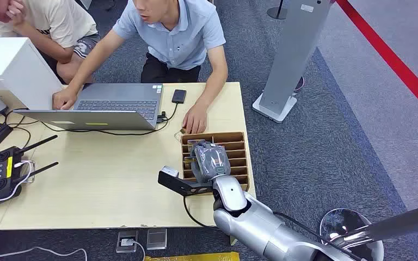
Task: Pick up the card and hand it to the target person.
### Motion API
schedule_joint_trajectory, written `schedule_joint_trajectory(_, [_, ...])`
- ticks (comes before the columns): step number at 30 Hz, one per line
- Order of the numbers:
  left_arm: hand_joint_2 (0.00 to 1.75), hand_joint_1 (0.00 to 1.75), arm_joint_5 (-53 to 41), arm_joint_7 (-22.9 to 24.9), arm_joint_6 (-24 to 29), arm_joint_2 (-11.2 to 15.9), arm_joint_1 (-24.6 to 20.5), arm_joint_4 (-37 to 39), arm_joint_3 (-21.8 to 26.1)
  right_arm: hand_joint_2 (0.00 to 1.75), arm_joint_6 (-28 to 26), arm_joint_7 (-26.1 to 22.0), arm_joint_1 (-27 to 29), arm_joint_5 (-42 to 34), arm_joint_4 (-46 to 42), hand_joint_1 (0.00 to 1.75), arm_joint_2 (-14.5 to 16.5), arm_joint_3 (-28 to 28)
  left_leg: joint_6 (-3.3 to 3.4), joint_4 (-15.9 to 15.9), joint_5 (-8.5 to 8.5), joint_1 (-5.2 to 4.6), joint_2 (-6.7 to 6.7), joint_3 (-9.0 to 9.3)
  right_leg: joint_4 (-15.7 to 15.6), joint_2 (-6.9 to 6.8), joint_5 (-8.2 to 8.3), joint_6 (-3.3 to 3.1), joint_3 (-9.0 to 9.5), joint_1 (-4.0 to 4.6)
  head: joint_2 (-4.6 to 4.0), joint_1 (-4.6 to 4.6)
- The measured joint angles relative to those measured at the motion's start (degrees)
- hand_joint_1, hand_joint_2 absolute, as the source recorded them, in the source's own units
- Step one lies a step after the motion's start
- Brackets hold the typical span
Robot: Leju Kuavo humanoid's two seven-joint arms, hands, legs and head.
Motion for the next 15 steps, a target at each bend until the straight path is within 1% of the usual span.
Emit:
schedule_joint_trajectory(2, [1.75,0.0,0.0,0.1,0.0,0.0,0.0,0.0,0.0,1.75,0.0,0.0,0.0,0.1,0.0,1.09,0.0,0.0,0.0,0.0,0.0,0.0,0.0,0.0,0.0,0.0,0.0,0.0,0.0,0.0,0.0,0.0])
schedule_joint_trajectory(4, [1.75,0.0,-0.1,0.2,0.0,0.0,0.0,0.0,0.0,1.75,0.0,0.1,0.0,0.2,0.0,1.2,0.0,0.0,0.0,0.0,0.0,0.0,0.0,0.0,0.0,0.0,0.0,0.0,0.0,0.0,0.0,0.0])
schedule_joint_trajectory(8, [1.75,0.0,-0.3,0.5,0.0,0.0,0.0,0.0,0.0,1.75,0.0,0.6,0.1,0.6,-0.1,1.64,0.0,0.0,0.0,0.0,0.0,0.0,0.0,0.01,0.0,0.0,0.0,0.0,0.0,0.0,0.0,0.02])
schedule_joint_trajectory(9, [1.75,0.0,-0.4,0.5,0.0,0.0,0.0,0.0,0.0,1.75,0.0,0.8,0.1,0.9,-0.1,1.71,0.0,0.0,0.0,0.0,0.0,0.0,0.0,0.02,0.0,0.0,0.0,0.0,0.0,0.0,0.0,0.03])
schedule_joint_trajectory(10, [1.75,0.0,-0.5,0.6,0.0,0.0,0.0,0.0,0.0,1.75,-0.1,1.0,0.1,1.1,-0.2,1.75,0.0,0.0,0.0,0.0,0.0,0.0,0.01,0.03,0.0,0.01,0.0,0.0,0.01,0.0,0.0,0.03])
schedule_joint_trajectory(15, [1.75,0.0,-0.7,0.6,0.0,0.0,0.0,0.0,0.0,1.75,-0.8,1.9,0.4,2.2,-0.4,1.75,0.0,-0.1,0.0,0.0,0.02,0.0,0.02,0.07,0.0,0.0,0.0,0.0,0.04,0.0,0.0,-0.02])
